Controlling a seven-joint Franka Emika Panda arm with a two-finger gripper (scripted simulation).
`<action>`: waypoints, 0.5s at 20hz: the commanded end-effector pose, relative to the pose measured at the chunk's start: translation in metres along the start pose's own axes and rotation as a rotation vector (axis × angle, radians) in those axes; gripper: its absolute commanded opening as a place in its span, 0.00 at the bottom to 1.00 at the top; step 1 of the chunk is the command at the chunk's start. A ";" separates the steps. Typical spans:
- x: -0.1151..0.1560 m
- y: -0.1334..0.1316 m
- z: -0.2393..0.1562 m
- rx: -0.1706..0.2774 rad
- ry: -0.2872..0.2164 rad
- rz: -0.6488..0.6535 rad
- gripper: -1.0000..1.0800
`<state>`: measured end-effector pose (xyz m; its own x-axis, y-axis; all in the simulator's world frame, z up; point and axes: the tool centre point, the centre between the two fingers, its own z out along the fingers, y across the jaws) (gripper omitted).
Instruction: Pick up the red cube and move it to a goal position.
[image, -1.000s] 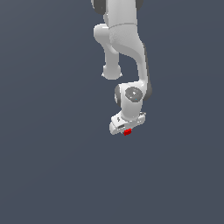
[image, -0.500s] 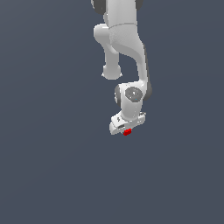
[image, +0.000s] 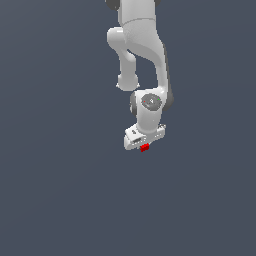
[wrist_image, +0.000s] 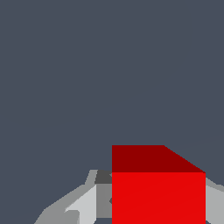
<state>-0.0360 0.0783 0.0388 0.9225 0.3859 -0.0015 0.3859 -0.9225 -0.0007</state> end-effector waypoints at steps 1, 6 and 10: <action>-0.005 0.002 -0.011 -0.001 0.001 0.000 0.00; -0.021 0.006 -0.041 -0.001 0.001 0.000 0.00; -0.036 0.011 -0.071 -0.001 0.001 0.000 0.00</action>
<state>-0.0602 0.0583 0.0986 0.9225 0.3859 -0.0011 0.3859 -0.9225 0.0001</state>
